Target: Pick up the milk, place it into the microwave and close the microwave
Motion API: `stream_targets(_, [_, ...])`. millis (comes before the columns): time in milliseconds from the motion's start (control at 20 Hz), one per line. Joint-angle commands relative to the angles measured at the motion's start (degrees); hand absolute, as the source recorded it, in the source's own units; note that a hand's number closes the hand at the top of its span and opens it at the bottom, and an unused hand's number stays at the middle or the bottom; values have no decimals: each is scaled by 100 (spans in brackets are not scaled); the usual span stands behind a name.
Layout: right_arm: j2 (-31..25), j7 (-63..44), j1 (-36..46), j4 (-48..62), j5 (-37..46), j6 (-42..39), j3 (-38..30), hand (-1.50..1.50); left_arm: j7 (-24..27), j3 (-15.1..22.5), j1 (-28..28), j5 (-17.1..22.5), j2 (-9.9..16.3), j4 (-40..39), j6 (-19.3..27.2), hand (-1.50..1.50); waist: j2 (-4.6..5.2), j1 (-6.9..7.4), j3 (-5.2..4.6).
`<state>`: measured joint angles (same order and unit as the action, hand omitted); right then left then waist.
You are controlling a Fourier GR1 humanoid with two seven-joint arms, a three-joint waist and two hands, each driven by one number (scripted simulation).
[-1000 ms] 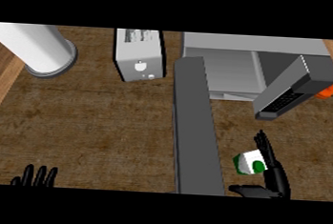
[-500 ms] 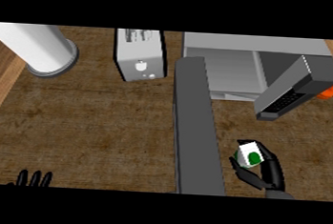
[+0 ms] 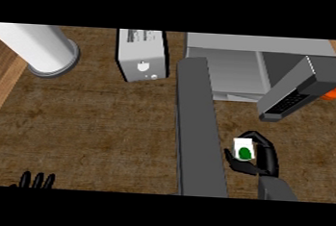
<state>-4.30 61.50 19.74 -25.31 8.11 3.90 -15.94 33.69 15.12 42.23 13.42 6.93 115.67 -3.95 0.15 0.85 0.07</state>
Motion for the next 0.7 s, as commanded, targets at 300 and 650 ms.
stream_targets(300, [-139,512,1086,724,-449,362,-706,150,-139,297,131,-92,-18,311,52,-150,44,115,14])
stream_targets(650, [-39,633,762,383,-393,312,-512,150,-219,-98,-47,235,117,285,-1,-150,-8,-32,-2])
